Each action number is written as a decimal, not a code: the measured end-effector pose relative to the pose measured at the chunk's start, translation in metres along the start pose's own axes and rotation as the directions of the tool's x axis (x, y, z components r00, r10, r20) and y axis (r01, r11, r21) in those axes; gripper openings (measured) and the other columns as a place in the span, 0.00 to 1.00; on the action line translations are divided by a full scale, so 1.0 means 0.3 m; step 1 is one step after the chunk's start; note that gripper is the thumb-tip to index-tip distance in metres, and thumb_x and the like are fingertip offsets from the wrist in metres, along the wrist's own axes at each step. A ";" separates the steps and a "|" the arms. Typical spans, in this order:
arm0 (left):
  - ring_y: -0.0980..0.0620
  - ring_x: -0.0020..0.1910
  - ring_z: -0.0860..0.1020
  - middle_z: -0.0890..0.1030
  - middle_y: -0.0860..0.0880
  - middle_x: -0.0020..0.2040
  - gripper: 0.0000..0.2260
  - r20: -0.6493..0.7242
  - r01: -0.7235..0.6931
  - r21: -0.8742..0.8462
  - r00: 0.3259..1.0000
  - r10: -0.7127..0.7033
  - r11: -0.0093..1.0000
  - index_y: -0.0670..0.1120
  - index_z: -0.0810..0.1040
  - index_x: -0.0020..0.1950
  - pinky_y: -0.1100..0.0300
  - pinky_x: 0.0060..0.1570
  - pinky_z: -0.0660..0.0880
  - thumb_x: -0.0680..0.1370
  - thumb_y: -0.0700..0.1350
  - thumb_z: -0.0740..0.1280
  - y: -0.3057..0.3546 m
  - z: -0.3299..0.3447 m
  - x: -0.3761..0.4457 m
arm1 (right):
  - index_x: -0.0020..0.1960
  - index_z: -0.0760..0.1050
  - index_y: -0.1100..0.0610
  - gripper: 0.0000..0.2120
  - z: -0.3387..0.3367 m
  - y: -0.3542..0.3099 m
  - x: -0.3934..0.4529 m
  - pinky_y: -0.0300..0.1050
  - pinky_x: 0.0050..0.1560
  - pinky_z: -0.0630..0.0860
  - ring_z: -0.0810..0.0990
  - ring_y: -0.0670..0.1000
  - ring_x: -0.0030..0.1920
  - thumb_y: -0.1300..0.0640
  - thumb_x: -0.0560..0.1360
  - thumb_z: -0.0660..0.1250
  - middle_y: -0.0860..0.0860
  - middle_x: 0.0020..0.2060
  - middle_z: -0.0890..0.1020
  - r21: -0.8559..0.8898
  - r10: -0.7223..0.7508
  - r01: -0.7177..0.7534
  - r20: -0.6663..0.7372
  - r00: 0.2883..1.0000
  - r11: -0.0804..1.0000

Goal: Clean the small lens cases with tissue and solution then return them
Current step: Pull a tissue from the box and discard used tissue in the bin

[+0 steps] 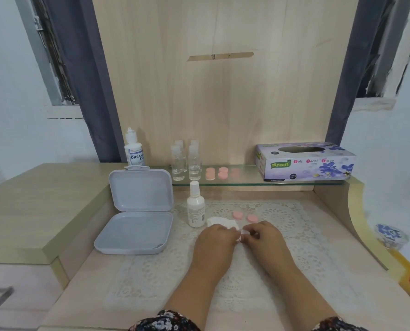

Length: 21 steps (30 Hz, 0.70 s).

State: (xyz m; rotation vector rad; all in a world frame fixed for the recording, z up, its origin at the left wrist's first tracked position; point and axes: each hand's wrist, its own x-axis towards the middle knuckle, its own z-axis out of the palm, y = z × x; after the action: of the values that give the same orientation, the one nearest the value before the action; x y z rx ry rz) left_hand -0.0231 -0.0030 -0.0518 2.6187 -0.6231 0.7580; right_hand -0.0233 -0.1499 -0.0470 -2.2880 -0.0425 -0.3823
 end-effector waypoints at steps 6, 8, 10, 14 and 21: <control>0.52 0.34 0.78 0.79 0.53 0.29 0.19 -0.052 -0.060 0.183 0.996 0.071 0.981 0.51 0.85 0.43 0.62 0.34 0.74 0.54 0.42 0.78 0.054 -0.007 -0.007 | 0.45 0.82 0.53 0.05 0.003 -0.007 0.002 0.37 0.44 0.69 0.75 0.46 0.48 0.54 0.74 0.68 0.46 0.44 0.78 -0.047 0.005 -0.007 -0.035 0.999 0.999; 0.52 0.31 0.75 0.76 0.54 0.26 0.18 -0.009 -0.047 0.152 0.999 0.049 0.987 0.49 0.82 0.40 0.63 0.31 0.71 0.52 0.39 0.78 0.076 0.001 0.005 | 0.45 0.82 0.55 0.06 0.007 -0.007 0.001 0.41 0.47 0.71 0.75 0.48 0.48 0.54 0.74 0.68 0.47 0.44 0.78 -0.065 0.007 -0.010 -0.038 0.999 0.998; 0.53 0.31 0.75 0.77 0.53 0.30 0.17 -0.003 0.047 0.067 0.999 -0.047 0.997 0.49 0.80 0.40 0.64 0.31 0.69 0.54 0.39 0.77 0.095 -0.012 0.011 | 0.48 0.82 0.54 0.06 0.008 -0.006 0.000 0.40 0.47 0.69 0.75 0.48 0.49 0.55 0.74 0.68 0.47 0.45 0.78 -0.061 0.003 -0.006 -0.046 0.999 0.998; 0.50 0.49 0.74 0.76 0.51 0.50 0.07 0.083 0.411 -0.343 0.909 -0.409 0.845 0.49 0.72 0.54 0.60 0.47 0.71 0.78 0.40 0.62 0.054 -0.028 0.031 | 0.55 0.81 0.53 0.10 0.010 0.003 0.005 0.38 0.49 0.65 0.74 0.47 0.52 0.54 0.74 0.70 0.46 0.47 0.76 -0.040 0.002 -0.003 -0.034 0.999 0.999; 0.56 0.49 0.75 0.78 0.49 0.51 0.12 -0.210 0.223 -0.400 0.922 -0.326 0.889 0.48 0.77 0.62 0.70 0.48 0.67 0.79 0.39 0.63 0.039 -0.022 0.017 | 0.54 0.81 0.53 0.09 0.013 0.005 0.004 0.42 0.53 0.70 0.74 0.48 0.53 0.53 0.74 0.69 0.46 0.49 0.77 -0.021 0.013 -0.013 -0.019 1.000 1.000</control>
State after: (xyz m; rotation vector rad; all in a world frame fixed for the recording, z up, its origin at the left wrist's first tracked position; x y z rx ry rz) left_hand -0.0279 -0.0117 -0.0414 2.1443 -0.2679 0.8015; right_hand -0.0209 -0.1484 -0.0502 -2.3045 -0.0138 -0.3997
